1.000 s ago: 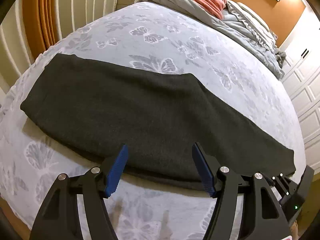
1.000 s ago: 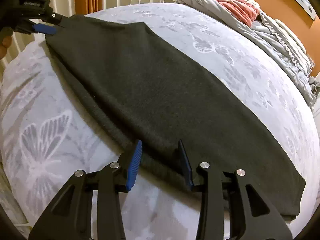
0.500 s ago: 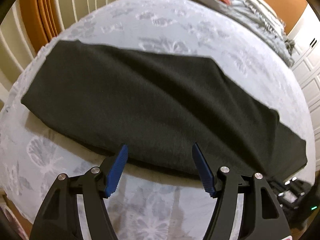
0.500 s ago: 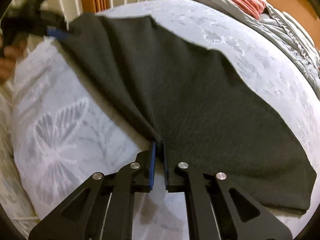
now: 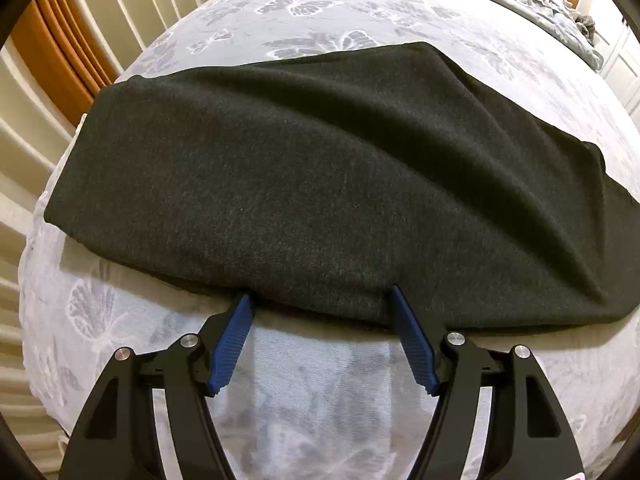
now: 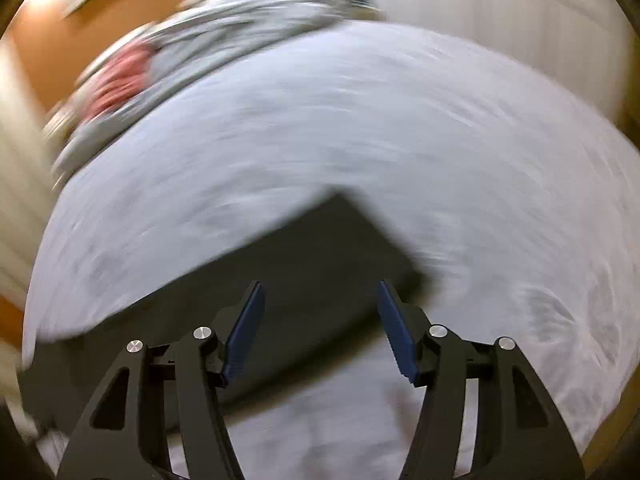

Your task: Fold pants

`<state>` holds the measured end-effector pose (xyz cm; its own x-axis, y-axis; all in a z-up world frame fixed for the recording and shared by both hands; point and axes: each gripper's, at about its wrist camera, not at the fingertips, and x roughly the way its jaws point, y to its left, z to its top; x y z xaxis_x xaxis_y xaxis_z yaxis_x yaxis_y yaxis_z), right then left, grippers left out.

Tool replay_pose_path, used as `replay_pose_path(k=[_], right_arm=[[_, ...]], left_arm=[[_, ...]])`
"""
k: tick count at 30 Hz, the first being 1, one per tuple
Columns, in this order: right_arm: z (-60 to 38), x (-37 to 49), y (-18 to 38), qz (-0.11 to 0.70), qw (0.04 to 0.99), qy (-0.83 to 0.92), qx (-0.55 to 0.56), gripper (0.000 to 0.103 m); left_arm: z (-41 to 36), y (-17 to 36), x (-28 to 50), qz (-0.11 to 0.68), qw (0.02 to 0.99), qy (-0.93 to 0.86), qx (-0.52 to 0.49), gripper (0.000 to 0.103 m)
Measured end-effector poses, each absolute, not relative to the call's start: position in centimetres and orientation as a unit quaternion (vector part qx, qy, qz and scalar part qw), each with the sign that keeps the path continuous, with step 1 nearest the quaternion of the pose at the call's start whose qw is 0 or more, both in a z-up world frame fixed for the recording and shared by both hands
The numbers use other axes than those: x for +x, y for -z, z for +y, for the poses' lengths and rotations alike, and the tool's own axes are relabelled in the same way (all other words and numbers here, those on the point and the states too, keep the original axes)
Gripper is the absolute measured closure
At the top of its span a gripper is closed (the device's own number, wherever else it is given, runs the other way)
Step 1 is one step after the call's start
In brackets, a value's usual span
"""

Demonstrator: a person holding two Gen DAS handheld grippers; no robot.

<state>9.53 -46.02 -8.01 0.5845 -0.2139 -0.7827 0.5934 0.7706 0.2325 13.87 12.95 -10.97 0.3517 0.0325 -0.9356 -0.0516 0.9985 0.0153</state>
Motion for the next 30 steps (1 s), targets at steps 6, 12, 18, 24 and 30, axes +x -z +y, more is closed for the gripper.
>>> replay_pose_path(k=[6, 12, 18, 24, 30], right_arm=[[-48.3, 9.7, 10.8, 0.413, 0.842, 0.233, 0.256, 0.045], [-48.2, 11.5, 12.7, 0.433, 0.835, 0.235, 0.246, 0.095], [-49.1, 7.9, 8.3, 0.367, 0.863, 0.237, 0.254, 0.095], [-49.1, 8.9, 12.1, 0.424, 0.836, 0.239, 0.252, 0.089], [-49.6, 8.8, 12.8, 0.416, 0.829, 0.225, 0.298, 0.055]], left_arm=[[12.4, 11.1, 14.1, 0.569, 0.821, -0.047, -0.002, 0.031], [12.3, 11.2, 14.2, 0.568, 0.821, -0.051, -0.005, 0.029], [12.5, 11.3, 14.3, 0.565, 0.824, -0.043, 0.002, 0.028], [12.6, 11.2, 14.2, 0.566, 0.823, -0.043, 0.003, 0.025], [13.7, 9.2, 13.6, 0.547, 0.836, -0.025, -0.038, 0.025]])
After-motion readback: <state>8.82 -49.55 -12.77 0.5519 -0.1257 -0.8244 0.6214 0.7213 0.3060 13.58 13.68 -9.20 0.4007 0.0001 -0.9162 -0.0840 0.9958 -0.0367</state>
